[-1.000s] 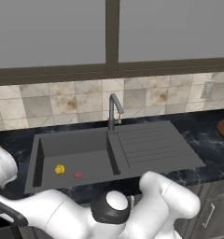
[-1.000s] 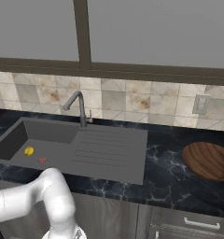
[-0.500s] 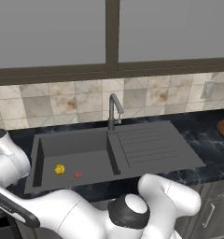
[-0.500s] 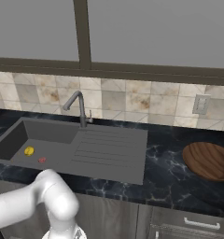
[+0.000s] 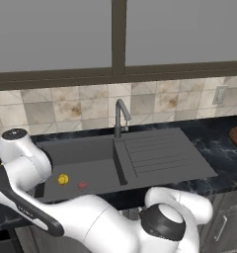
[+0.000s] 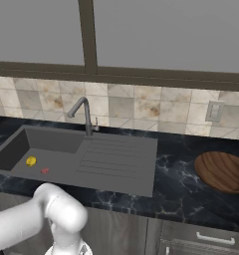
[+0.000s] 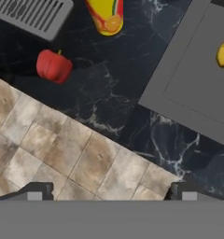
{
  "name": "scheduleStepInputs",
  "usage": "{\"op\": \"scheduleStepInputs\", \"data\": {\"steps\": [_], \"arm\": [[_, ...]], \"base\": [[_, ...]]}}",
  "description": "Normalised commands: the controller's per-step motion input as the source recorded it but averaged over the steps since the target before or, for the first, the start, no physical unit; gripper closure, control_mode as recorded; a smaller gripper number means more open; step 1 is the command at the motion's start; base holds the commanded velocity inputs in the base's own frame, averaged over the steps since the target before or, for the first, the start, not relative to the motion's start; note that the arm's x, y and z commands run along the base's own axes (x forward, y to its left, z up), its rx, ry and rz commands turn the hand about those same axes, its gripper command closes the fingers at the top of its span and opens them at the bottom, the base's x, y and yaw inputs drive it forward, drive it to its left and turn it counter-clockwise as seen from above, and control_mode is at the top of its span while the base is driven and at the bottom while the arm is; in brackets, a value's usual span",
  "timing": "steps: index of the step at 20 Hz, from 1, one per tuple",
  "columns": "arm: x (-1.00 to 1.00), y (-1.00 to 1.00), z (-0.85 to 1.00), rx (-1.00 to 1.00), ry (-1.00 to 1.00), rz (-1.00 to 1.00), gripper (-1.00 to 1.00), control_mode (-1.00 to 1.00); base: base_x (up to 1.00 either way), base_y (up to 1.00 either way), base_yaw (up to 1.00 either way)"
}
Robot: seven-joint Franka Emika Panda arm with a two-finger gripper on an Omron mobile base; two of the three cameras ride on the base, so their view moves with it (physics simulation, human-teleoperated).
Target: Remove the lemon and bell pepper from the sink. Then move the bowl and cup from the counter to the sink for washing.
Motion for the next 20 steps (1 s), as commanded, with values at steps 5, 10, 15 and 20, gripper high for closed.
{"op": "scheduleStepInputs", "data": {"steps": [5,10,15,20], "arm": [[-0.13,-0.56,0.16,0.01,0.0,0.0,-1.0,-1.0],[-0.07,-0.56,0.13,0.0,0.0,0.0,-1.0,-1.0],[-0.05,-0.59,0.11,0.0,0.0,0.0,-1.0,-1.0],[-0.02,-0.6,0.11,0.0,0.0,0.0,-1.0,-1.0]], "base": [[0.0,0.0,0.0],[0.0,0.0,0.0],[0.0,0.0,0.0],[0.0,0.0,0.0]]}}
